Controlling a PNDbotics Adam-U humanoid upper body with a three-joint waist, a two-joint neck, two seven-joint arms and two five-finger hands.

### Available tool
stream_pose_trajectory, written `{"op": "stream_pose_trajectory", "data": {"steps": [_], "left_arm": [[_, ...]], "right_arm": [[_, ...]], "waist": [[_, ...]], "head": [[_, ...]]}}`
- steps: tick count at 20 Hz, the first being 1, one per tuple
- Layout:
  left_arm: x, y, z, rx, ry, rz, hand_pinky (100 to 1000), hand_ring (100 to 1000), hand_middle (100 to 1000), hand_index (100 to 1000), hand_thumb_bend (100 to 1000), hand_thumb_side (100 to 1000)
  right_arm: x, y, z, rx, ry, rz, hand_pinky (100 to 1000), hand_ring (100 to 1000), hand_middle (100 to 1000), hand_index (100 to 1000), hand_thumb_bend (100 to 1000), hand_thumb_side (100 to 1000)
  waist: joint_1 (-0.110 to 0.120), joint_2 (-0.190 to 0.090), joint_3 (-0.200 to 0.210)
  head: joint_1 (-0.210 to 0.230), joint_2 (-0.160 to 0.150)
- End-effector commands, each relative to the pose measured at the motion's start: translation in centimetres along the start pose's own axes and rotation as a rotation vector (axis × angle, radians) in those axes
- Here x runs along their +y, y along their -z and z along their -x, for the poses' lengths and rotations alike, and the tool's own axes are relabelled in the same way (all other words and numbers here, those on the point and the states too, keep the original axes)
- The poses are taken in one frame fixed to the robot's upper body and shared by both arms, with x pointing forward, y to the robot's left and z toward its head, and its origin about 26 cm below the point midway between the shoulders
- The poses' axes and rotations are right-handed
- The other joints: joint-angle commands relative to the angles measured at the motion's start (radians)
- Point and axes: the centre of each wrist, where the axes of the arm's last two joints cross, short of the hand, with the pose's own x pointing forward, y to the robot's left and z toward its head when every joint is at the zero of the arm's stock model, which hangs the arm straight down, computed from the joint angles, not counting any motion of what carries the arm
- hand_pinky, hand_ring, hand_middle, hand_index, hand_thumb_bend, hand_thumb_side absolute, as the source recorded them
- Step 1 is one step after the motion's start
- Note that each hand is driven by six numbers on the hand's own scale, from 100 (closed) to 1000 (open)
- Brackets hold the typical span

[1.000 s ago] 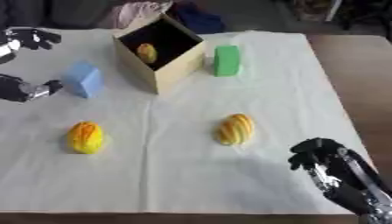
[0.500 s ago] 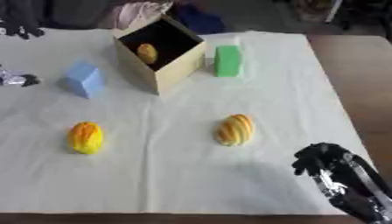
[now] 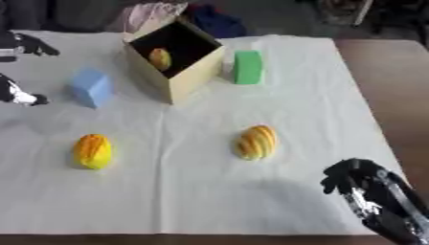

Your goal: Pick up objects on the table and place them in the box.

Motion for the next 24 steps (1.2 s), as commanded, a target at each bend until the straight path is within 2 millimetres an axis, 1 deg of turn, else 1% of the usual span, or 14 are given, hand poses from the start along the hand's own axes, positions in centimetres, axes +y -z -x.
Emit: {"op": "stream_pose_trajectory", "data": {"steps": [1, 5, 9, 14, 18, 24], "left_arm": [[0.6, 0.0, 0.5, 0.035, 0.049, -0.022, 892, 881, 882, 1000, 493, 507], [-0.1, 0.8, 0.5, 0.059, 0.081, -0.030, 893, 882, 884, 1000, 506, 515], [-0.4, 1.3, 0.5, 0.090, 0.112, -0.067, 893, 882, 883, 1000, 485, 498], [-1.4, 2.1, 0.6, 0.137, 0.237, -0.098, 893, 882, 882, 1000, 466, 489], [-2.0, 2.3, 1.0, 0.145, 0.257, -0.110, 892, 882, 881, 1000, 443, 476], [-1.8, 2.3, 1.2, 0.148, 0.259, -0.176, 893, 884, 883, 996, 399, 436]], "right_arm": [[-0.5, 0.1, -0.4, -0.012, -0.011, -0.006, 617, 483, 450, 643, 100, 545], [-0.4, 0.2, -0.4, -0.014, -0.009, -0.005, 617, 483, 450, 643, 100, 549], [-0.4, 0.3, -0.5, -0.018, -0.006, -0.008, 617, 483, 450, 643, 100, 555], [-0.4, 0.4, -0.6, -0.022, -0.006, -0.010, 617, 483, 450, 643, 100, 561], [-0.5, 0.5, -0.6, -0.025, -0.008, -0.008, 617, 483, 450, 642, 100, 563], [-0.5, 0.6, -0.7, -0.031, -0.010, -0.006, 617, 483, 451, 642, 100, 564]], "waist": [[-0.012, -0.017, -0.005], [-0.012, -0.013, -0.012], [-0.011, -0.006, -0.024], [-0.011, 0.005, -0.042], [-0.011, 0.014, -0.054], [-0.011, 0.024, -0.070]], "head": [[0.004, -0.011], [0.007, -0.013], [0.013, -0.018], [0.022, -0.029], [0.032, -0.039], [0.064, -0.051]]}}
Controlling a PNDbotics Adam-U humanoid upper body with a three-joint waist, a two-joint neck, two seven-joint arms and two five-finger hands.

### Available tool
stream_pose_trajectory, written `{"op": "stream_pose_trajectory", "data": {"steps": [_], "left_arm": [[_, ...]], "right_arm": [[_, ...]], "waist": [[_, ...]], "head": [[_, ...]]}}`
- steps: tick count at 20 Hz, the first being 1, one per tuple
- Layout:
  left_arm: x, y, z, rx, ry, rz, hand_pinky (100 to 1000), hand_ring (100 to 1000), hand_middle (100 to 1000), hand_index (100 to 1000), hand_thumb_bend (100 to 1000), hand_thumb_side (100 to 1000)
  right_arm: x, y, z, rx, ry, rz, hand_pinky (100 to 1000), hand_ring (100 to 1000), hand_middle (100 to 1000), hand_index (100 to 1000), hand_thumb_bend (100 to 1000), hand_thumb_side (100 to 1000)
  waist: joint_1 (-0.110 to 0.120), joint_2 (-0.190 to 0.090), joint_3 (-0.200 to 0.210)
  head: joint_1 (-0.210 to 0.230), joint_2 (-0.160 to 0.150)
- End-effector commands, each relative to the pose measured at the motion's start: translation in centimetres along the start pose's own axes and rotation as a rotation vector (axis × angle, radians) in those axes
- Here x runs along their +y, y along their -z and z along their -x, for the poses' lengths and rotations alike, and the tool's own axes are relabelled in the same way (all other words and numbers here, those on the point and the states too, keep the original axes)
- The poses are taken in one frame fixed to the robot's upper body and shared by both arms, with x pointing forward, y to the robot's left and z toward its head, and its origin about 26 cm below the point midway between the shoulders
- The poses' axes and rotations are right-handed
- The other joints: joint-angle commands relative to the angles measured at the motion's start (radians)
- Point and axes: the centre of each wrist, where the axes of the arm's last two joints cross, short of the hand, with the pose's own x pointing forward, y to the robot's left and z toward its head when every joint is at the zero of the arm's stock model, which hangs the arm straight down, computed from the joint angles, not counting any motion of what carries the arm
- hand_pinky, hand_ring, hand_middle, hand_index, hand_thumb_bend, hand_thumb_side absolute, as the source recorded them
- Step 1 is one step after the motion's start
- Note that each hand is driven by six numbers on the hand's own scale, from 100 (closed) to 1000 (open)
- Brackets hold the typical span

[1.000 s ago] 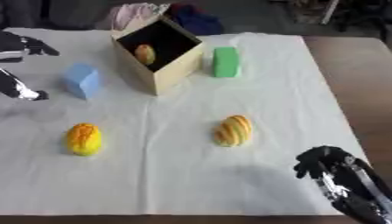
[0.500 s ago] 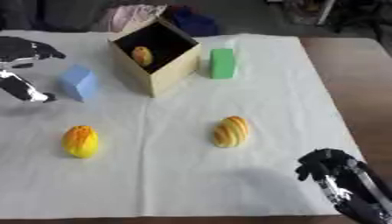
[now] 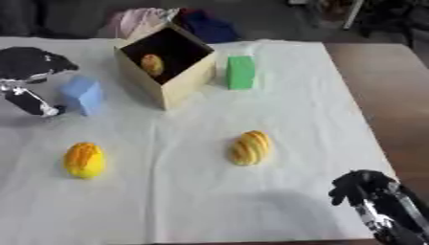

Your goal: Pick up objects on the table and place them in the box.

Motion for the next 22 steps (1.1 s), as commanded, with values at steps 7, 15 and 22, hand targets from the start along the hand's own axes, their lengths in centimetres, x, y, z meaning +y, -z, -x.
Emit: {"op": "stream_pose_trajectory", "data": {"steps": [7, 15, 22], "left_arm": [[1.7, -0.1, 1.1, 0.021, -0.006, -0.086, 891, 881, 863, 976, 341, 414], [0.6, 0.7, 0.1, -0.060, -0.058, 0.084, 885, 872, 856, 961, 295, 427], [0.6, 0.8, -0.1, -0.073, -0.111, 0.090, 806, 701, 644, 808, 212, 375]], "right_arm": [[-0.5, 0.4, -0.7, -0.028, -0.018, -0.004, 617, 483, 451, 642, 100, 564], [-0.4, 0.5, -0.7, -0.032, -0.016, -0.004, 618, 483, 451, 642, 100, 565], [-0.4, 0.5, -0.7, -0.032, -0.016, -0.001, 618, 483, 451, 642, 100, 564]], "waist": [[-0.010, 0.006, -0.012], [-0.010, 0.009, -0.021], [-0.007, 0.008, -0.024]], "head": [[0.074, -0.028], [0.120, -0.033], [0.128, -0.030]]}}
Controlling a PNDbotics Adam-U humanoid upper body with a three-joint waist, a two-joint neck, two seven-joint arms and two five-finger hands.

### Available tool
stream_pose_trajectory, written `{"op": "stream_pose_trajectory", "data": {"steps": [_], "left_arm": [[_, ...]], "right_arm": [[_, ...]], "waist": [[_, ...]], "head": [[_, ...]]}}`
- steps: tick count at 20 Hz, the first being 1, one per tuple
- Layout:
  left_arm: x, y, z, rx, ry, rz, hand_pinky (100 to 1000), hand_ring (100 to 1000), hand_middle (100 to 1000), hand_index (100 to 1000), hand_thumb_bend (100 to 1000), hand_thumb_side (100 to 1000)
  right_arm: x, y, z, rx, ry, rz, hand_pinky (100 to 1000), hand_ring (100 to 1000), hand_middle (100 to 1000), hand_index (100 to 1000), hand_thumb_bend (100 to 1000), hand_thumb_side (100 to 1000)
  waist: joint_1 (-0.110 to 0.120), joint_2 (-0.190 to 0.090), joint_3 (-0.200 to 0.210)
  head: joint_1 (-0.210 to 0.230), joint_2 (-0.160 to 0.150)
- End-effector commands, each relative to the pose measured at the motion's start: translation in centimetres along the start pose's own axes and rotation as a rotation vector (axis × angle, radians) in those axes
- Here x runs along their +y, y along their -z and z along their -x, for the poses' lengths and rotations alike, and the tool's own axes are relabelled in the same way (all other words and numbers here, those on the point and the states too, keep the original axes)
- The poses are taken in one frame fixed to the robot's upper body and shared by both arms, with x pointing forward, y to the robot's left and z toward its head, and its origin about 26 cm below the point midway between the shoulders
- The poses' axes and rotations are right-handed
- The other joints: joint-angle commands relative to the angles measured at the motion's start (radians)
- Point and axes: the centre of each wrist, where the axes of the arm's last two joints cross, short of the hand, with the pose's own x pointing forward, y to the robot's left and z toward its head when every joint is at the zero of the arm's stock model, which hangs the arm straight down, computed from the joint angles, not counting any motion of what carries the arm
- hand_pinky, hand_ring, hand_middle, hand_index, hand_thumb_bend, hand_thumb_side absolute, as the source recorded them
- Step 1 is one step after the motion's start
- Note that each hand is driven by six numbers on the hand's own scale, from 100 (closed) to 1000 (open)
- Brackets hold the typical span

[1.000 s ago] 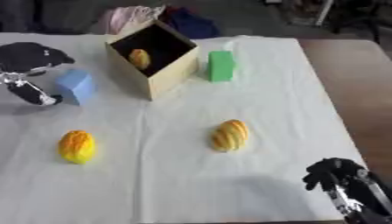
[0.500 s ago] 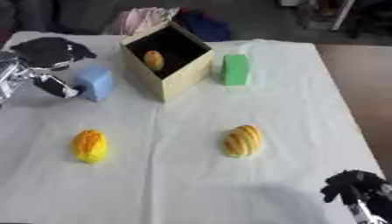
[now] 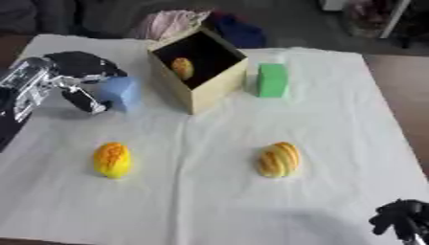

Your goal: Pick up objects on the table and place them in the box.

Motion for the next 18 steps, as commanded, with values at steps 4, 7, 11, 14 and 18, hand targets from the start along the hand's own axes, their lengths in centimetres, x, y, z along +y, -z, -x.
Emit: {"op": "stream_pose_trajectory", "data": {"steps": [4, 7, 11, 14, 18], "left_arm": [[1.0, -0.7, 0.5, 0.005, -0.032, -0.060, 749, 583, 516, 711, 152, 342], [1.8, -1.4, 0.8, 0.006, -0.043, -0.100, 746, 573, 503, 698, 127, 328], [3.9, -2.5, 1.1, 0.006, -0.061, -0.163, 745, 571, 501, 697, 100, 301], [6.3, -3.6, 1.1, -0.002, -0.072, -0.242, 747, 572, 501, 701, 100, 282], [9.4, -4.5, 0.5, -0.006, -0.080, -0.372, 748, 578, 507, 712, 100, 263]], "right_arm": [[-0.4, 0.3, -0.6, -0.024, -0.016, 0.003, 618, 483, 451, 642, 100, 558], [-0.5, 0.3, -0.6, -0.024, -0.018, 0.008, 618, 483, 452, 642, 100, 559], [-0.5, 0.3, -0.7, -0.025, -0.020, 0.012, 618, 483, 452, 642, 100, 562], [-0.6, 0.3, -0.7, -0.023, -0.021, 0.015, 618, 483, 452, 642, 100, 565], [-0.5, 0.2, -0.6, -0.020, -0.020, 0.014, 618, 483, 452, 642, 100, 566]], "waist": [[-0.005, -0.001, 0.000], [-0.002, -0.002, 0.003], [0.004, -0.002, 0.006], [0.007, -0.003, 0.004], [0.008, -0.006, -0.002]], "head": [[0.002, -0.007], [0.003, -0.006], [-0.002, -0.006], [-0.006, -0.007], [-0.005, -0.007]]}}
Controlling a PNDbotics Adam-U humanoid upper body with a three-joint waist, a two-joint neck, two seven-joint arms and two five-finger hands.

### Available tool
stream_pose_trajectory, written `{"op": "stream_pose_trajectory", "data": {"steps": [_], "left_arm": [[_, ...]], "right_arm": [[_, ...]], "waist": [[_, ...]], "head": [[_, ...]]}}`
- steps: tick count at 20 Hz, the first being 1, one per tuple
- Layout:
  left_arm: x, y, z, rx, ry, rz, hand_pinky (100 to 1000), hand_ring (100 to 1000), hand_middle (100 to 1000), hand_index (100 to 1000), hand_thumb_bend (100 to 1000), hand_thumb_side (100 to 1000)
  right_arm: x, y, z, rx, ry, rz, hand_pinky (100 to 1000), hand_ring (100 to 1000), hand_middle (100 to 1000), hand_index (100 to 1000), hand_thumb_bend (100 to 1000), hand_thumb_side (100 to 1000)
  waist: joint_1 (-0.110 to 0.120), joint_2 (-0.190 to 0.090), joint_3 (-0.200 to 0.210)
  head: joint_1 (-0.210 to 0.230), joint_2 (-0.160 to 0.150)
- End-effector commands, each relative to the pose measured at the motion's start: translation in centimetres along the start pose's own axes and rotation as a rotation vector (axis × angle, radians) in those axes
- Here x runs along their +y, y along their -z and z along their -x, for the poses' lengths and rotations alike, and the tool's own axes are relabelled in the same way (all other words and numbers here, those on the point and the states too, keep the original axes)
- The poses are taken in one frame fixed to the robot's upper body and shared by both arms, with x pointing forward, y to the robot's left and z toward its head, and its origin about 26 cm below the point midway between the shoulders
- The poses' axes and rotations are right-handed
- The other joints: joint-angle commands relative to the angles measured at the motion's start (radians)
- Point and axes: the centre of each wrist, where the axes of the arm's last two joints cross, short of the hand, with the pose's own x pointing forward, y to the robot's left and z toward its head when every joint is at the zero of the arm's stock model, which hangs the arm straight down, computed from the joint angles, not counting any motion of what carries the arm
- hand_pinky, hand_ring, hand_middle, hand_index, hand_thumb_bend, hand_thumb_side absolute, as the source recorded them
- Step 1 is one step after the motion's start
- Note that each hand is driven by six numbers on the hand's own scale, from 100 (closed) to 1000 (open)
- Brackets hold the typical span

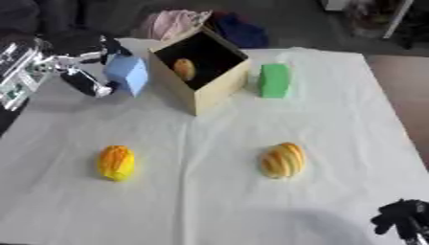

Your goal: Pick up objects on the table and place them in the box.

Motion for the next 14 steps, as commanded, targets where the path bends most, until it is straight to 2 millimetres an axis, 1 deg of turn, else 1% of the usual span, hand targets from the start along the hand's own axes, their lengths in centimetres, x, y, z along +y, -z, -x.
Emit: {"op": "stream_pose_trajectory", "data": {"steps": [1, 4, 5, 7, 10, 11, 12, 14], "left_arm": [[3.6, -0.5, 0.2, 0.020, 0.022, -0.117, 749, 580, 508, 714, 100, 261], [3.9, 0.9, -1.0, 0.013, 0.020, -0.164, 754, 590, 518, 725, 100, 259], [3.7, 1.5, -1.4, 0.011, 0.018, -0.171, 764, 614, 545, 744, 100, 257], [2.9, 2.7, -2.2, 0.009, 0.019, -0.174, 773, 653, 587, 773, 100, 261], [1.5, 4.3, -3.1, 0.015, 0.026, -0.163, 782, 681, 616, 790, 100, 261], [1.1, 4.7, -3.3, 0.021, 0.029, -0.164, 783, 685, 620, 793, 100, 261], [0.7, 5.0, -3.4, 0.025, 0.031, -0.167, 789, 703, 644, 821, 100, 261], [0.2, 5.5, -3.7, 0.032, 0.035, -0.180, 795, 714, 656, 844, 100, 258]], "right_arm": [[-0.5, 0.2, -0.6, -0.017, -0.021, -0.001, 618, 483, 452, 642, 100, 566], [-0.3, 0.3, -0.6, -0.018, -0.015, -0.010, 619, 483, 452, 642, 100, 568], [-0.3, 0.3, -0.6, -0.019, -0.013, -0.014, 619, 483, 452, 642, 100, 569], [-0.2, 0.4, -0.6, -0.021, -0.009, -0.021, 619, 483, 452, 642, 100, 568], [0.0, 0.6, -0.6, -0.029, -0.002, -0.030, 619, 483, 452, 642, 100, 569], [0.0, 0.6, -0.6, -0.030, 0.000, -0.032, 619, 483, 452, 642, 100, 570], [0.0, 0.6, -0.6, -0.030, 0.001, -0.033, 619, 483, 452, 642, 100, 573], [0.0, 0.6, -0.5, -0.031, 0.003, -0.034, 619, 483, 452, 642, 100, 575]], "waist": [[0.008, -0.006, -0.005], [0.006, -0.008, -0.015], [0.004, -0.009, -0.020], [0.002, -0.008, -0.030], [-0.003, -0.004, -0.054], [-0.004, -0.002, -0.060], [-0.004, 0.000, -0.067], [-0.005, 0.003, -0.075]], "head": [[0.000, -0.008], [0.006, -0.009], [0.010, -0.010], [0.016, -0.015], [0.023, -0.026], [0.025, -0.027], [0.027, -0.029], [0.029, -0.032]]}}
